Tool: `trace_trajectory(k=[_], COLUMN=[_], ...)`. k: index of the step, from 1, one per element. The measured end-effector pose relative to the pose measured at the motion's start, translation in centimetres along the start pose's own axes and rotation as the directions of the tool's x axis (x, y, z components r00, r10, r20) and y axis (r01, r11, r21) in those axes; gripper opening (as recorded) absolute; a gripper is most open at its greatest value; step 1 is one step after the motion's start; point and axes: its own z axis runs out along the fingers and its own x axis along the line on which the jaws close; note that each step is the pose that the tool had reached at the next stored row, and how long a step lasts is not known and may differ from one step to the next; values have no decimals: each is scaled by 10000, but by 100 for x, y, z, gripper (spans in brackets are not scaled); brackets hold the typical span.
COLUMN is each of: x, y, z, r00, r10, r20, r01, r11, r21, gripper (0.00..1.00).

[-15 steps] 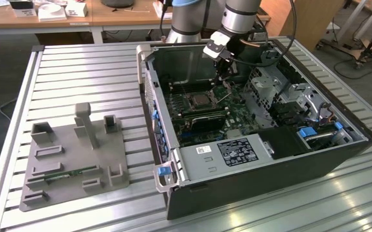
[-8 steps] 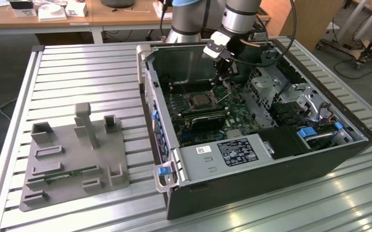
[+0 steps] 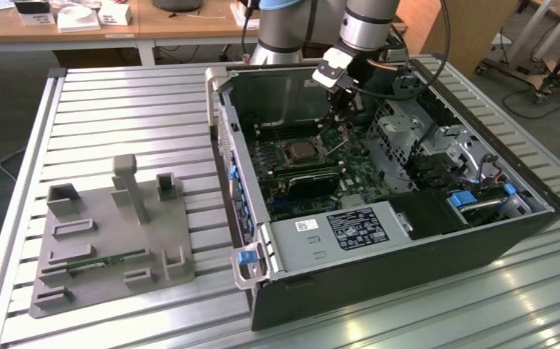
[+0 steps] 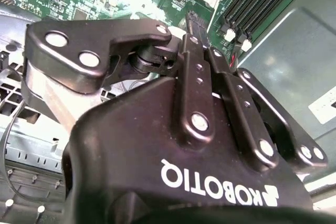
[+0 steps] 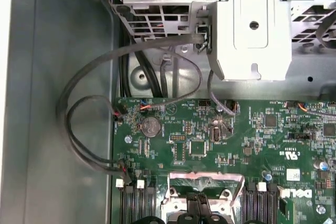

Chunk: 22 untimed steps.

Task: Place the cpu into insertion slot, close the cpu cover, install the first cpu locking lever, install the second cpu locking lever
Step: 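Close the cpu cover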

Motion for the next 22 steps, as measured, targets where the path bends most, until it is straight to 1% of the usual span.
trace_trajectory(k=[4, 5, 6, 7, 8, 9, 14, 18, 22], x=[0, 0, 0, -1, -2, -1, 12, 25, 32], y=[0, 0, -1, -1, -1, 4, 131, 208, 307], z=[-12, -27, -80, -107, -126, -130, -126, -114, -100], r00=[10000, 10000, 10000, 10000, 10000, 10000, 10000, 10000, 10000], r10=[-1, -1, -1, -1, -1, -1, 0, -1, -1], r20=[-1, -1, -3, 0, 1, -2, -1, 0, -1], r01=[1, 1, 1, 1, 1, 1, 0, 1, 1], r11=[10000, 10000, 10000, 10000, 10000, 10000, 10000, 10000, 10000], r21=[-10, -15, -21, -21, -23, -25, -25, -24, -25], gripper=[10, 10, 10, 10, 10, 10, 10, 10, 10])
